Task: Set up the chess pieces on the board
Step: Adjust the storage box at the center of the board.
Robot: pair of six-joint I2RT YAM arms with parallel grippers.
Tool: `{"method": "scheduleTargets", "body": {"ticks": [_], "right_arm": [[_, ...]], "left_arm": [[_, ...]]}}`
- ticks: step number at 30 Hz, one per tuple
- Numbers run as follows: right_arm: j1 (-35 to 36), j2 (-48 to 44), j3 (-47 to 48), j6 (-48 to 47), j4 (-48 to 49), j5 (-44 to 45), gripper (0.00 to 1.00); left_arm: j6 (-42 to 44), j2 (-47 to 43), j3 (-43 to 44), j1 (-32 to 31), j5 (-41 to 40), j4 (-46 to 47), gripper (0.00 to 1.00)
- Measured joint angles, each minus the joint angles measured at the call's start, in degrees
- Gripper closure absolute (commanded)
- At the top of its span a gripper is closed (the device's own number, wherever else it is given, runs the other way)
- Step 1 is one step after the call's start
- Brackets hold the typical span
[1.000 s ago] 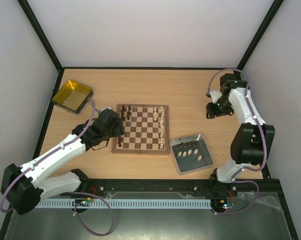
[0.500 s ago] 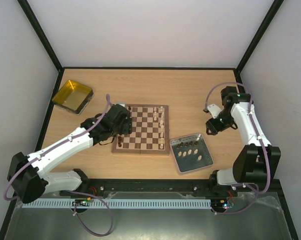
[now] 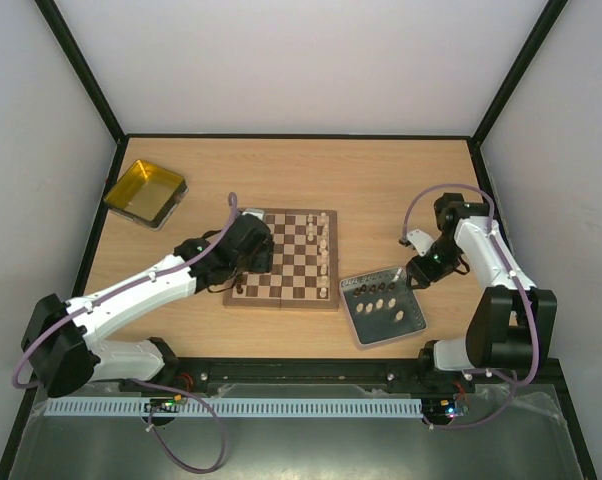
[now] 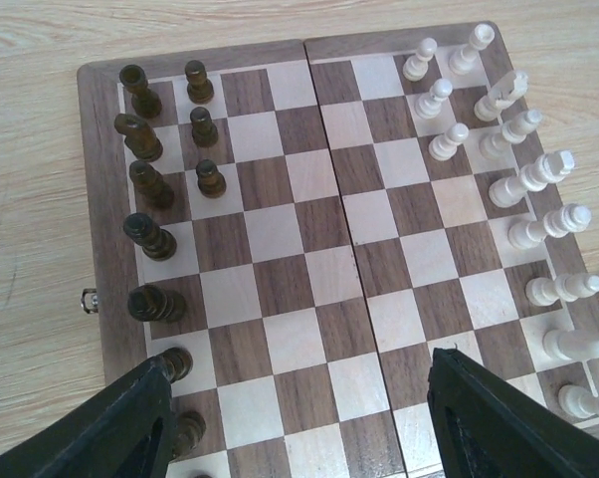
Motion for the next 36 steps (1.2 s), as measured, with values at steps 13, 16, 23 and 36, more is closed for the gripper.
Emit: {"method": "scheduleTargets", "body": {"ticks": [13, 16, 23, 36], "right_arm": [[0.5, 4.7, -1.7, 2.8, 6.8, 0.7, 0.53], [0.6, 5.6, -1.7, 2.9, 7.6, 0.7, 0.54], [1.2, 7.6, -1.8, 3.3, 8.7, 0.7, 0.6], [3.0, 12.1, -1.7, 5.2, 12.0, 1.0, 0.69]], "left_arm": [[0.4, 1.9, 0.0, -1.4, -2.4, 0.1, 0.31], [0.5, 2.3, 0.0, -1.4, -2.6, 0.2, 0.31], [0.6, 3.1, 0.0, -1.4, -2.6, 0.7, 0.31], [0.6, 3.2, -1.4, -1.6, -2.7, 1.9, 0.31]]}}
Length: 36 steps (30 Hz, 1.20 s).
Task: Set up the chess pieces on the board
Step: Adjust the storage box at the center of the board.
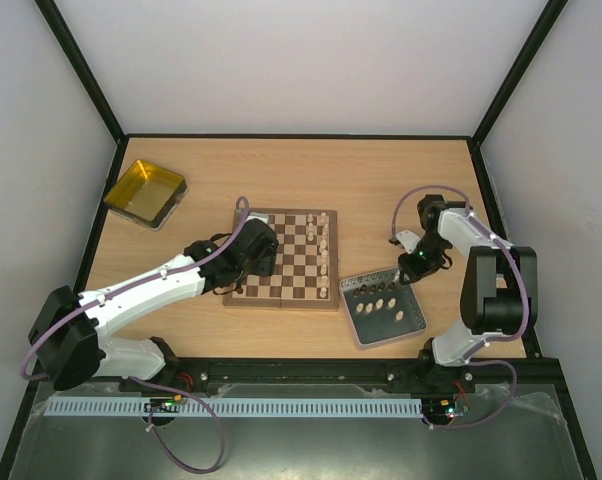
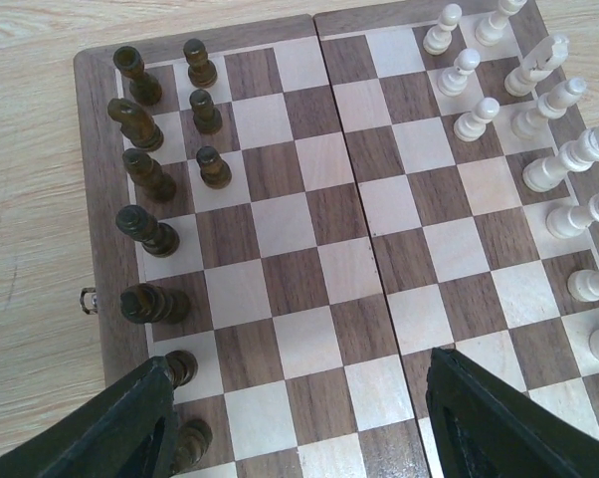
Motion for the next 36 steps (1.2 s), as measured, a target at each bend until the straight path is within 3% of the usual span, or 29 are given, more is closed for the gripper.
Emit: {"method": "scheduleTargets", "body": {"ticks": [5, 17, 20, 23, 26, 31, 36], "right_arm": [[0.3, 1.9, 1.0, 0.9, 1.0, 0.8, 0.78], [1.1, 9.0, 10.0, 3.1, 2.4, 3.0, 0.82], [1.6, 11.3, 12.9, 3.5, 2.7, 3.7, 0.83], [2.5, 13.6, 15.5, 4.1, 2.9, 4.2, 0.82], [3.7, 16.3, 18.5, 4.7, 2.9, 4.8, 0.82], [5.8, 19.6, 22.0, 5.3, 2.9, 6.1, 0.82], [8.2, 21.9, 26.1, 5.2, 2.0, 7.0, 0.82]], "left_arm": [[0.0, 0.0, -0.3, 0.0, 0.0, 0.2, 0.3], [0.0, 0.0, -0.9, 0.0, 0.0, 1.1, 0.3], [0.0, 0.0, -0.9, 0.0, 0.0, 1.1, 0.37], [0.2, 0.0, -0.9, 0.0, 0.1, 1.3, 0.54], [1.0, -0.6, -1.2, -0.1, 0.7, 1.9, 0.63], [2.5, -2.7, -1.8, -0.5, 2.4, 2.6, 0.67], [4.0, -3.5, -1.8, -1.2, 3.7, 2.6, 0.64]]}}
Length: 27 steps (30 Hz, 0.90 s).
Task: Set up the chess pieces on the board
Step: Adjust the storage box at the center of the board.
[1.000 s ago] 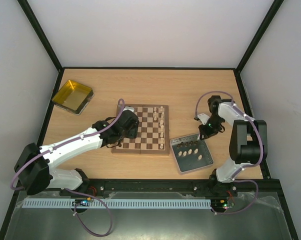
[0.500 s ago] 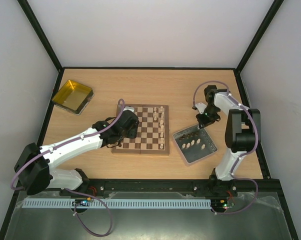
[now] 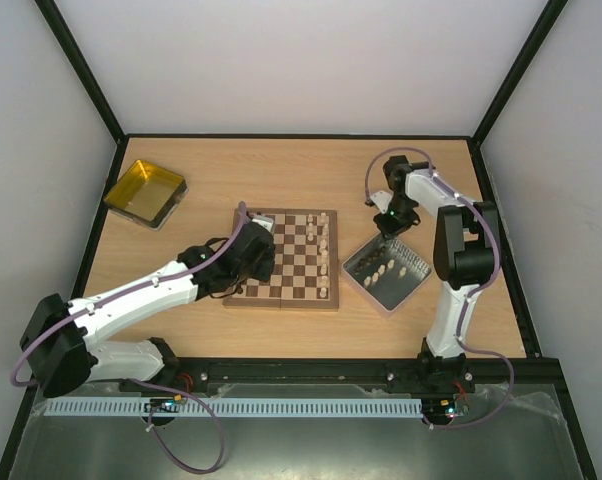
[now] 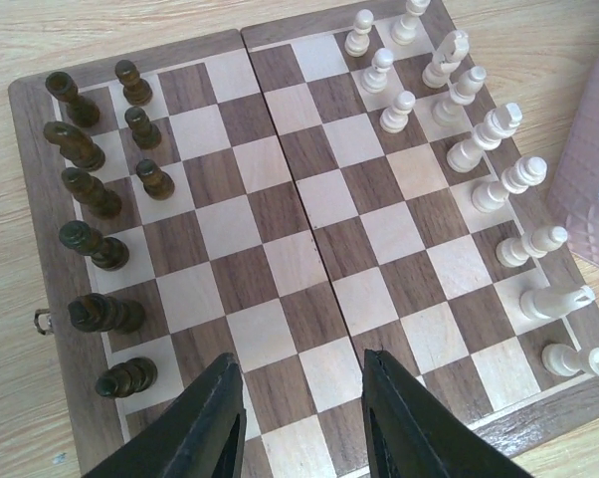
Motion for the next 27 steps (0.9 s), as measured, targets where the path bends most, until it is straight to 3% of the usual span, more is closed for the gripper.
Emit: {"method": "scheduleTargets", "body": {"ticks": [5, 10, 12, 20, 27], "right_arm": [[2.3, 0.2, 3.5, 0.0, -0.8, 1.4, 0.78], [3.1, 0.2, 5.8, 0.4, -1.1, 3.8, 0.55], [3.1, 0.1, 5.9, 0.8, -1.1, 5.2, 0.51], [1.8, -9.1, -1.4, 1.9, -0.7, 9.4, 0.5], [-5.0, -16.2, -4.8, 3.0, -2.0, 8.5, 0.57]], "left_arm": [[0.9, 0.0, 0.0, -0.5, 0.3, -0.2, 0.63], [1.0, 0.2, 0.0, -0.9, 0.5, -0.2, 0.62], [1.0, 0.3, 0.0, -1.0, 0.5, -0.2, 0.62], [1.3, 1.0, 0.1, -1.0, 0.5, -0.2, 0.62], [2.0, 3.5, 0.3, -1.3, 1.7, 0.1, 0.62]]}}
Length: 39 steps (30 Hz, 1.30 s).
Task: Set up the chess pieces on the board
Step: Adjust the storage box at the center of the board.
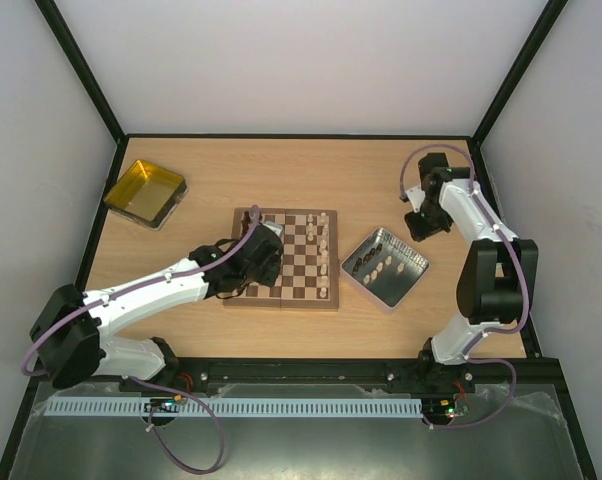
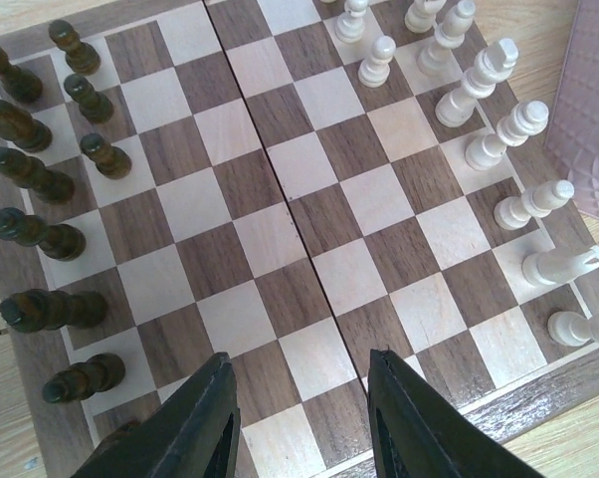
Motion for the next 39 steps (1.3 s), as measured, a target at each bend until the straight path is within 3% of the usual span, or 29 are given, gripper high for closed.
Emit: {"method": "scheduleTargets", "body": {"ticks": [13, 26, 34, 39], "right_arm": [[-3.5, -3.4, -9.5, 0.3, -4.6, -5.9, 0.65], [-8.1, -4.7, -13.5, 0.1, -4.7, -6.7, 0.59], [-9.8, -4.7, -14.7, -0.3, -4.9, -8.6, 0.71], [-10.5, -4.0, -14.9, -0.5, -4.9, -9.3, 0.72]], "left_arm": [[0.3, 0.8, 0.1, -0.1, 0.9, 0.1, 0.61], [0.3, 0.7, 0.1, -0.1, 0.9, 0.1, 0.6], [0.2, 0.7, 0.1, -0.1, 0.9, 0.1, 0.6], [0.2, 0.7, 0.1, -0.2, 0.8, 0.0, 0.6]]}}
